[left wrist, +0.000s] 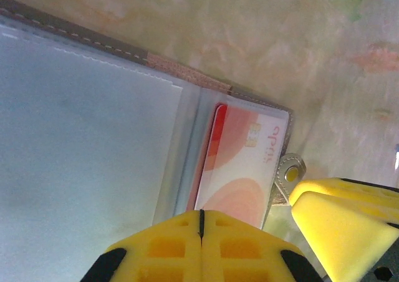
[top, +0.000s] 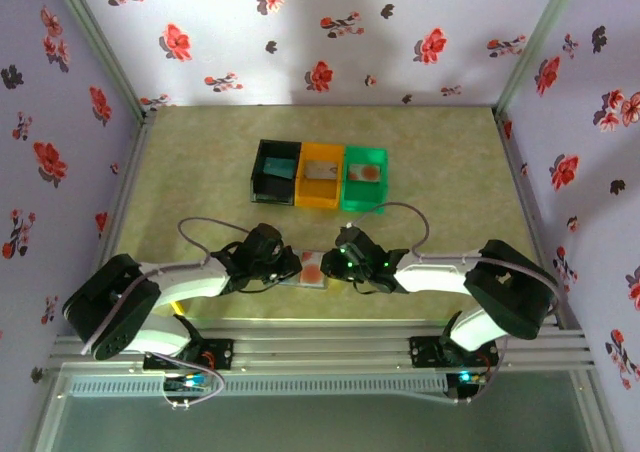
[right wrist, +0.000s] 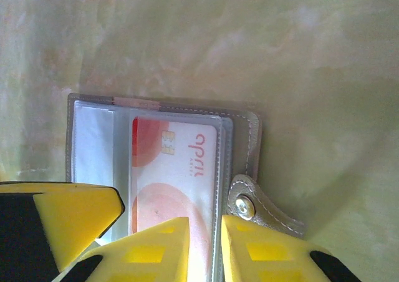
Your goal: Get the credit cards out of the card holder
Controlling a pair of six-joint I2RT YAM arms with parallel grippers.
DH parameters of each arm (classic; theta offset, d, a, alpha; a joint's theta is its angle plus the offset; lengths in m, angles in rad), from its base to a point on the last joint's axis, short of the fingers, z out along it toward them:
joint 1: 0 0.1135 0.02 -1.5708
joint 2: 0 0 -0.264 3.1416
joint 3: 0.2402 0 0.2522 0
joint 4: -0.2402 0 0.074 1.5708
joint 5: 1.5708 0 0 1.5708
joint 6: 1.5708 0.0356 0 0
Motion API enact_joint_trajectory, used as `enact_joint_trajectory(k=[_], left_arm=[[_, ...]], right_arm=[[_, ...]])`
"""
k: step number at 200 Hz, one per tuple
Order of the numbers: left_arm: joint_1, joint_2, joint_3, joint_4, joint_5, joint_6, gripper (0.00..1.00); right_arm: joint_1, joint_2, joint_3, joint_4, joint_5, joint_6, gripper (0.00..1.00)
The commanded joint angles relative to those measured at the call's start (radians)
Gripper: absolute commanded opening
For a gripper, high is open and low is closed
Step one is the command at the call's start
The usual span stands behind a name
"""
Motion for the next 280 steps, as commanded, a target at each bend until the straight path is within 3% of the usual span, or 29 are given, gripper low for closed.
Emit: enact_joint_trajectory(k=[1, 199, 280], left_arm=[[-0.002, 0.012, 0.022, -0.004, 0.011, -0.010, 0.00], [-0.002, 0.017, 0.046, -0.083, -0.020, 0.027, 0.00], [-0.002, 0.014, 0.066, -0.127, -0.044, 0.049, 0.08]], right_arm=[[-0.003, 0.036, 0.023, 0.006, -0.003, -0.017, 0.21], [-0.002, 0.129, 0.021, 0.062, -0.038, -0.006, 0.19], [-0.002, 0.135, 0.027, 0.061, -0.042, -0.006, 0.18]])
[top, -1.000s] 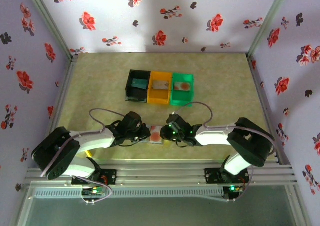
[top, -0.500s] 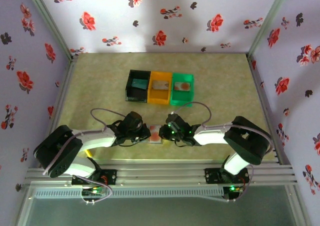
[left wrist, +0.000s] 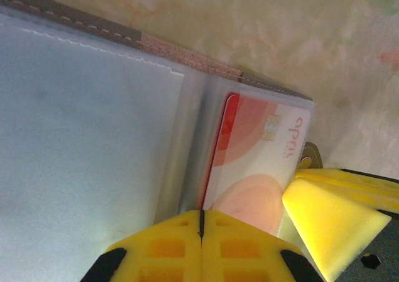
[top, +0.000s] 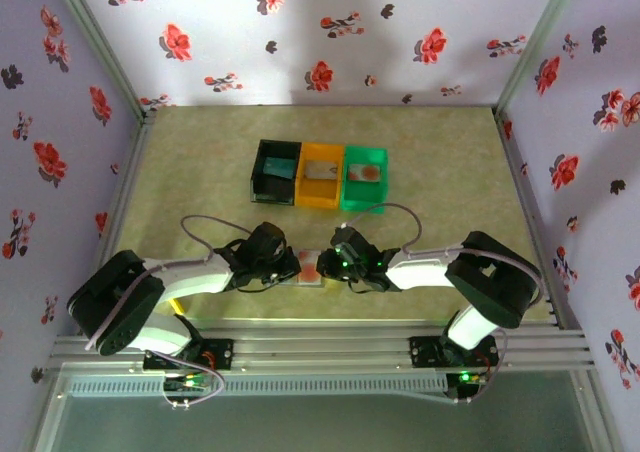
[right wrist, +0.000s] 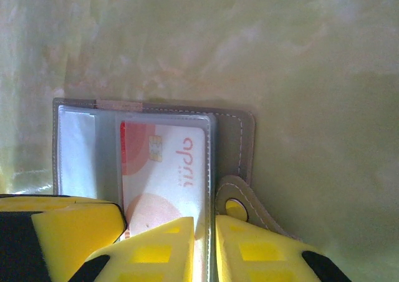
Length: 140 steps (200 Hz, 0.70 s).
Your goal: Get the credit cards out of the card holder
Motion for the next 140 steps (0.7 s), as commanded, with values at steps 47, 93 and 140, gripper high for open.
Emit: enact_joint_trajectory(k=[47, 93, 140], left_arm=[[-0.003, -0.005, 0.042, -0.064, -0.038, 0.053, 0.18], [-0.003, 0.015, 0.043, -0.065, -0.041, 0.064, 0.22], [-0.002, 0.012, 0.048, -0.095, -0.062, 0.085, 0.25]], right_arm=[[-0.003, 0.040, 0.012, -0.028, -0.017, -0.008, 0.18], [-0.003, 0.045, 0.008, -0.015, -0.021, -0.003, 0.18], [-0.003, 0.045, 0.004, -0.015, -0.019, -0.003, 0.18]])
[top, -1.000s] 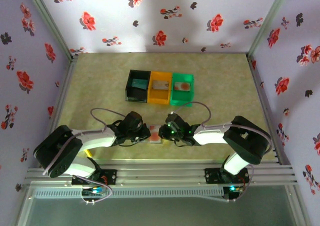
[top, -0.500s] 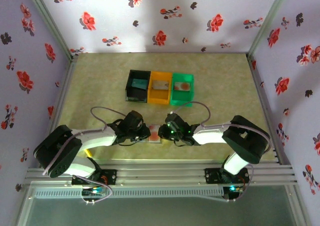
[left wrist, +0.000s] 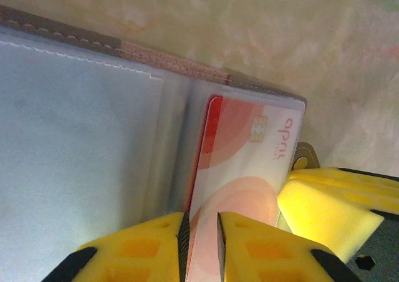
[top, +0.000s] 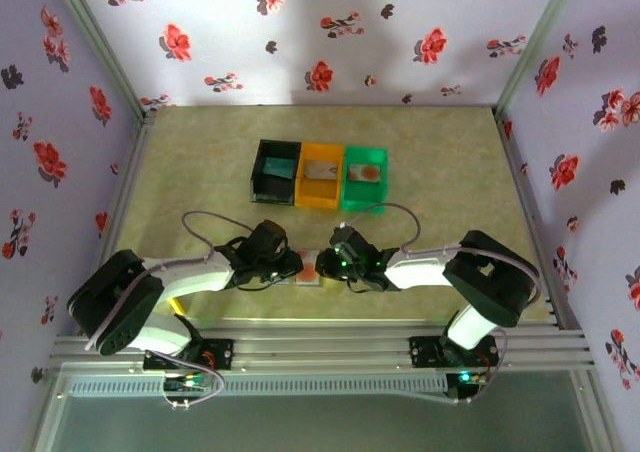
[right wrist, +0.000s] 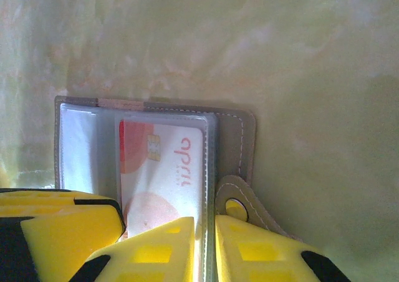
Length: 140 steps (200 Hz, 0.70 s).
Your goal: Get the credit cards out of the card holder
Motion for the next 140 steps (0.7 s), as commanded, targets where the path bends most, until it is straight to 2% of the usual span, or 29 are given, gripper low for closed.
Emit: enact_joint_trajectory(k=[1, 140], left_arm=[[-0.002, 0.010, 0.021, -0.053, -0.043, 0.039, 0.25], [-0.002, -0.019, 0.032, -0.106, -0.079, 0.067, 0.27]], right_arm=[[-0.003, 0.034, -0.001, -0.029, -0.011, -0.003, 0.18], [-0.002, 0.040, -0.001, -0.018, -0.014, 0.004, 0.18]])
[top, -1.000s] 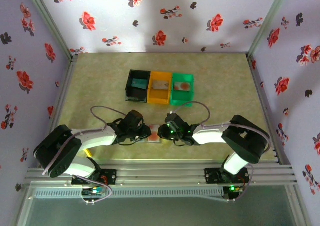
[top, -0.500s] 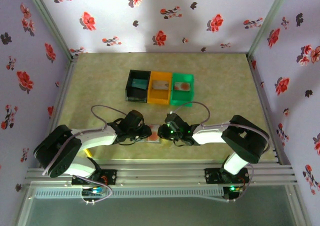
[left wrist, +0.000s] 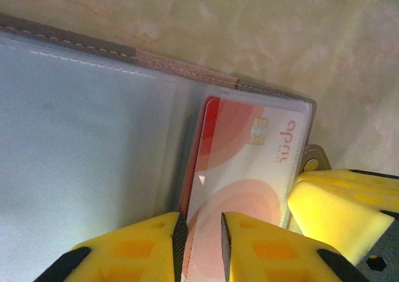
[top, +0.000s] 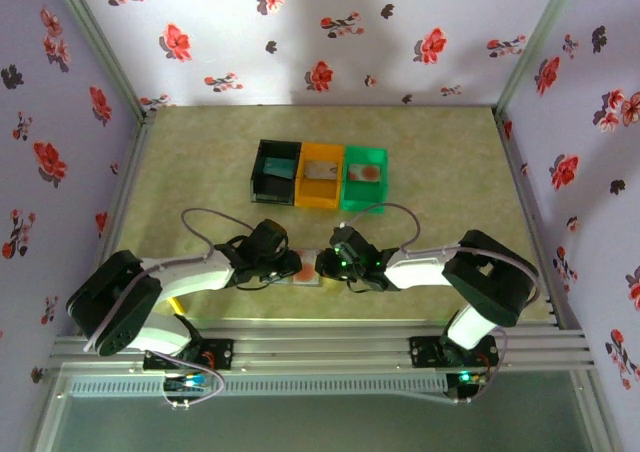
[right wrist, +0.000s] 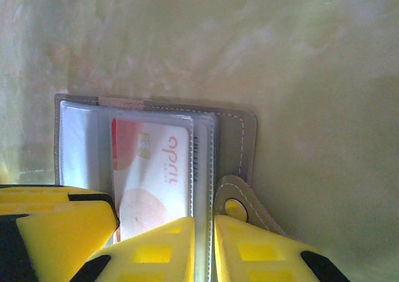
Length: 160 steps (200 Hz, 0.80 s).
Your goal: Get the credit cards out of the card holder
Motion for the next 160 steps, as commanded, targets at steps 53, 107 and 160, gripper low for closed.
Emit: enact_joint_trajectory(k=[53, 107, 160], left_arm=[[-0.002, -0.029, 0.017, -0.069, -0.057, 0.036, 0.27], [-0.003, -0.073, 0.019, -0.076, -0.061, 0.042, 0.32], [-0.002, -0.056, 0.006, -0.046, -0.052, 0.024, 0.32]], right_arm=[[-0.001, 0.039, -0.004, -0.021, -0.012, 0.005, 0.18], [-0.002, 0.040, -0.005, -0.017, -0.012, 0.006, 0.18], [-0.001, 0.043, -0.006, -0.012, -0.014, 0.009, 0.18]])
